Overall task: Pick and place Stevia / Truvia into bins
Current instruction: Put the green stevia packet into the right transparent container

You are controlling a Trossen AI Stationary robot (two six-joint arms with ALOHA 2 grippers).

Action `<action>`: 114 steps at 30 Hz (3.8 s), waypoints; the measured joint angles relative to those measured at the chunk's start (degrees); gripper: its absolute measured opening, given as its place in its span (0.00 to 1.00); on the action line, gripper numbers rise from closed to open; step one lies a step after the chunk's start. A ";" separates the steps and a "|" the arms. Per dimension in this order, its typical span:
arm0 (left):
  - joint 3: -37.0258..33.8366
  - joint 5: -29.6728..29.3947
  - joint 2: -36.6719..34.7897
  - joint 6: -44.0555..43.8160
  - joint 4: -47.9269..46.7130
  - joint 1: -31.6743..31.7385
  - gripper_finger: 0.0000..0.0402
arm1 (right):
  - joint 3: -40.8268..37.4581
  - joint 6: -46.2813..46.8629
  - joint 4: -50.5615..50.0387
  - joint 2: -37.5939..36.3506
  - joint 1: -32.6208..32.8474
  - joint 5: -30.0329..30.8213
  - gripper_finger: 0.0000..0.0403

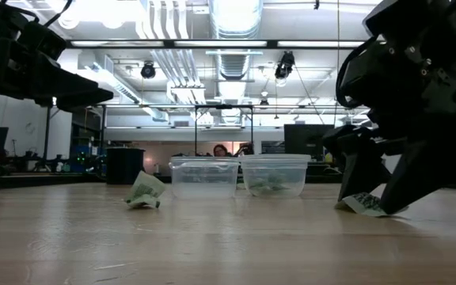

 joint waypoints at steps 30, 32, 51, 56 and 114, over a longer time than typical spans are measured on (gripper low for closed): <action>0.00 0.00 0.00 0.00 0.01 -0.02 0.60 | -0.11 -1.31 -1.28 0.10 0.13 -0.64 0.03; 0.00 0.00 0.00 0.00 0.01 -0.02 0.60 | -0.13 -1.56 -1.23 0.13 0.13 -0.57 0.02; 0.00 0.00 0.03 0.00 0.01 -0.02 0.60 | -0.35 -6.67 3.15 0.39 0.09 14.57 0.02; 0.00 -0.02 0.04 0.00 -0.01 -0.02 0.60 | -0.35 -7.61 3.49 0.39 0.11 19.37 0.02; 0.00 0.00 0.04 0.00 0.01 -0.02 0.60 | -11.20 1.02 42.22 0.13 -7.80 35.40 0.02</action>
